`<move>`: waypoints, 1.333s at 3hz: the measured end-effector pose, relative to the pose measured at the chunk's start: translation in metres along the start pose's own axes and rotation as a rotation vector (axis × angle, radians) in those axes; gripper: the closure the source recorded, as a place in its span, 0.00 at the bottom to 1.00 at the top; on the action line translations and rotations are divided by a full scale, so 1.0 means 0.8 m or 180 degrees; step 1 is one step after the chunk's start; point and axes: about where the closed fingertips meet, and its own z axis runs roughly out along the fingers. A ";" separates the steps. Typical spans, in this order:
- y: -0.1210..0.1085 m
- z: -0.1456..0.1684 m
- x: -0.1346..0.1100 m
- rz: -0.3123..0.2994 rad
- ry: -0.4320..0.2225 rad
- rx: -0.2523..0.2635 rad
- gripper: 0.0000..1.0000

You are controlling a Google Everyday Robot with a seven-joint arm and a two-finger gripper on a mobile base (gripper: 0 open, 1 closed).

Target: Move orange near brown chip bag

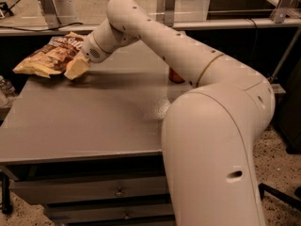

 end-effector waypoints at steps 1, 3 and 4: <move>0.001 0.003 0.000 0.0010 0.0000 -0.0014 0.36; 0.002 0.005 0.004 0.0027 0.0007 -0.0026 0.00; 0.002 0.002 0.004 0.0028 0.0000 -0.0022 0.00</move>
Offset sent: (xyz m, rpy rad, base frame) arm 0.0009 -0.0026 0.0011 0.0035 0.0035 -0.0069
